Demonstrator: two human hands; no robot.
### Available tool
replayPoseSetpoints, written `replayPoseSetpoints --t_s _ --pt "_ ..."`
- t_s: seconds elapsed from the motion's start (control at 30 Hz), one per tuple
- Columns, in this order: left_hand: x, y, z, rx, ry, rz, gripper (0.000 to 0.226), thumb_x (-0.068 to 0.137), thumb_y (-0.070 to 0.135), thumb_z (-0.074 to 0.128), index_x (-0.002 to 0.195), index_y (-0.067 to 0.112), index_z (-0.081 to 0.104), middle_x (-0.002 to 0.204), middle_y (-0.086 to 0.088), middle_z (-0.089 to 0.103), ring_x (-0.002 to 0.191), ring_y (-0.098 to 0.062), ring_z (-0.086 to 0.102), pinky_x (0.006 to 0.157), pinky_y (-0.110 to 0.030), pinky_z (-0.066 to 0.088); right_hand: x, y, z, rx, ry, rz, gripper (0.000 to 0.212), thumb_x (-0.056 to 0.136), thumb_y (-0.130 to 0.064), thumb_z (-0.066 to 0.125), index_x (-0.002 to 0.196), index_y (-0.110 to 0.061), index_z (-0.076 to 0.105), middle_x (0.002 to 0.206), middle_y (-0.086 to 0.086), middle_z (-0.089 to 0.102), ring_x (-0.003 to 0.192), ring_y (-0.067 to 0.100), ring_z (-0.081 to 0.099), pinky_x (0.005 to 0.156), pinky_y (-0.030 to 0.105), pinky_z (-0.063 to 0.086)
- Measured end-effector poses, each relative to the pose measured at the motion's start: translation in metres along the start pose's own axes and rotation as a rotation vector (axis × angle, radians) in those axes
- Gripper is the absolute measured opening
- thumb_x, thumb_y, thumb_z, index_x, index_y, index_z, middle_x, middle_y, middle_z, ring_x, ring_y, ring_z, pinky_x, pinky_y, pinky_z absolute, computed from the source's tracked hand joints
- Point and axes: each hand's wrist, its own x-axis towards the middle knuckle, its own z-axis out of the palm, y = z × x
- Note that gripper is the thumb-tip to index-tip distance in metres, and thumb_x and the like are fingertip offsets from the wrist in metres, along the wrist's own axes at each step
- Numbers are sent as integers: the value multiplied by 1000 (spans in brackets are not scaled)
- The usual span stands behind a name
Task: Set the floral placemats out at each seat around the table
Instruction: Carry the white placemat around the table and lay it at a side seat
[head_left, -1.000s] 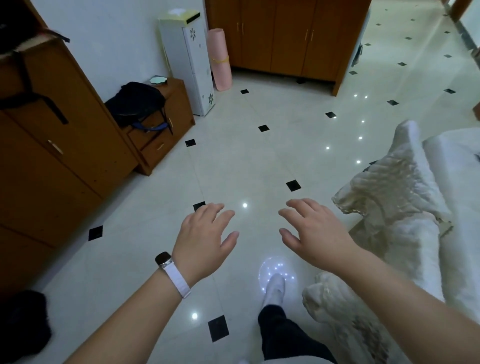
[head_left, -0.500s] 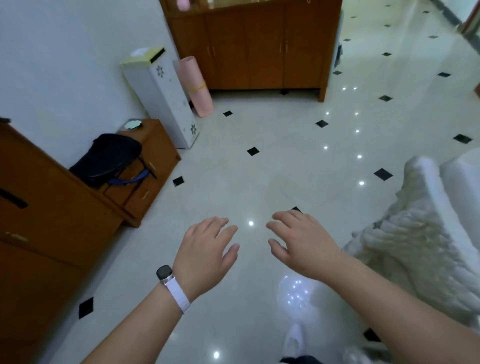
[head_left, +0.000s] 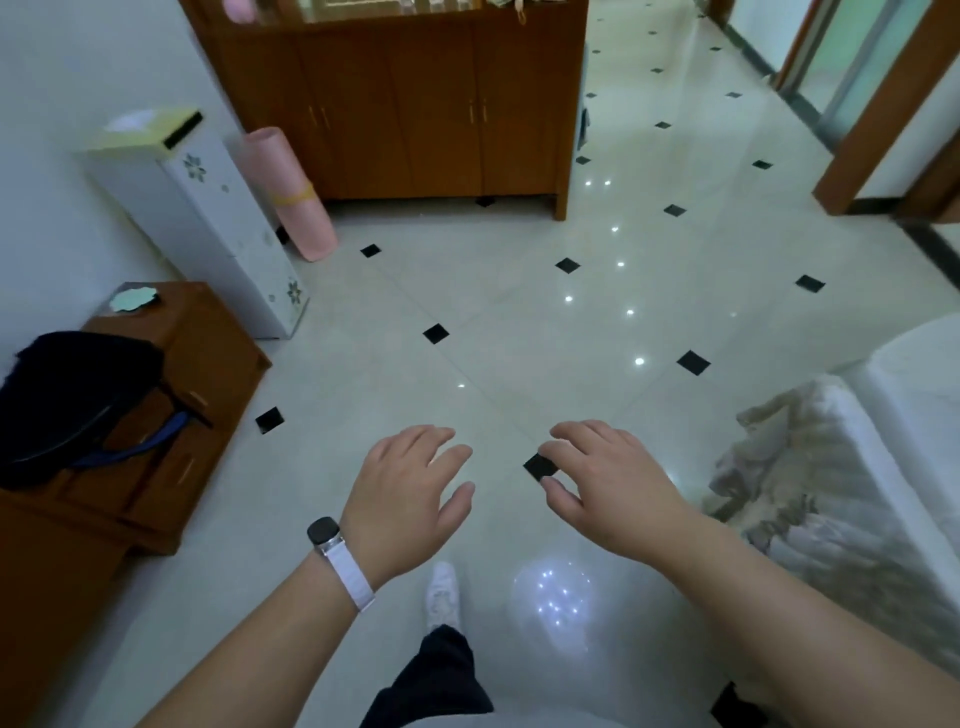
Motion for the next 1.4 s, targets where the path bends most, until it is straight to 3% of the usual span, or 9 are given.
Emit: replayPoseSetpoints --t_s 0.3,0.57,0.8,1.03,1.27,1.4 --pt "135 -143 30 -113 -35 150 33 85 34 50 108 20 69 113 -2 68 108 -23 60 86 -38 46 160 4 12 -85 4 215 40 86 -42 43 107 -19 68 114 2 66 101 26 63 80 36 50" --pt "246 -189 51 -187 -69 323 36 87 37 48 110 19 69 114 -2 68 109 -22 59 91 -37 43 212 34 5 -122 11 444 42 86 -43 43 109 -18 67 116 4 66 104 28 63 82 39 51" --pt "336 -177 92 -199 -107 442 34 87 37 50 110 20 69 115 -1 67 111 -23 58 94 -38 38 238 101 9 -102 -23 568 43 85 -43 42 109 -17 68 116 5 66 103 29 63 80 40 53" --pt "459 -147 122 -149 -119 518 34 87 35 49 111 20 68 115 -1 67 110 -22 59 95 -37 39 295 214 7 -32 5 637 46 85 -45 40 112 -18 66 119 4 65 107 28 61 86 40 51" --pt "593 -86 136 -120 -83 577 36 87 36 48 112 20 68 115 -1 67 110 -22 59 93 -38 40 332 331 -28 -32 34 673 47 86 -46 39 114 -19 65 119 1 64 106 26 61 85 39 50" --pt "647 -45 147 -165 -82 613 36 87 37 49 113 20 68 117 -2 67 110 -23 59 93 -39 43 333 390 -55 -49 10 727 42 89 -44 48 121 -20 61 129 0 58 117 26 54 94 40 45"
